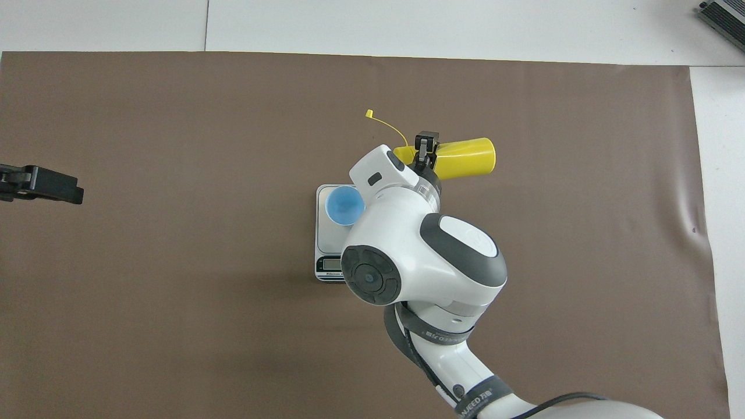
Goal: Pour seasoning into cup on scale with both arms
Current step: 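Turn the bottle upright and carry it back with the right gripper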
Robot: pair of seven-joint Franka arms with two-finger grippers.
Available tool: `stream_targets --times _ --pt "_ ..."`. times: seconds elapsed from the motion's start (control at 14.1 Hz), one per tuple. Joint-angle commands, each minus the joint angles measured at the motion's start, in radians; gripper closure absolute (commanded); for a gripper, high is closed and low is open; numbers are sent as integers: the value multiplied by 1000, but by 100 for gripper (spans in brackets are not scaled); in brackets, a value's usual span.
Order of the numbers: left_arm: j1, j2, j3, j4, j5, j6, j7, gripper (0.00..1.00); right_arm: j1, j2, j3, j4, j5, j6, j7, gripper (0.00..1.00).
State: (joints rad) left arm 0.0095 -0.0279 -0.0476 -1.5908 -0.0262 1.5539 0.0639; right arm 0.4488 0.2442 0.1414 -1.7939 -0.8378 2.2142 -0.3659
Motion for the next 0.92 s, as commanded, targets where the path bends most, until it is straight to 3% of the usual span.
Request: stream_targets --times 0.0,0.35,0.85 --pt "13 -30 -3 -31 -12 -6 19 0 -33 -65 7 -19 144 1 -106 100" --pt "13 -30 -3 -31 -12 -6 19 0 -126 -131 7 -36 464 16 -364 100" --pt "14 -30 -3 -31 -12 -6 19 0 -340 -145 7 -41 1029 15 -787 100"
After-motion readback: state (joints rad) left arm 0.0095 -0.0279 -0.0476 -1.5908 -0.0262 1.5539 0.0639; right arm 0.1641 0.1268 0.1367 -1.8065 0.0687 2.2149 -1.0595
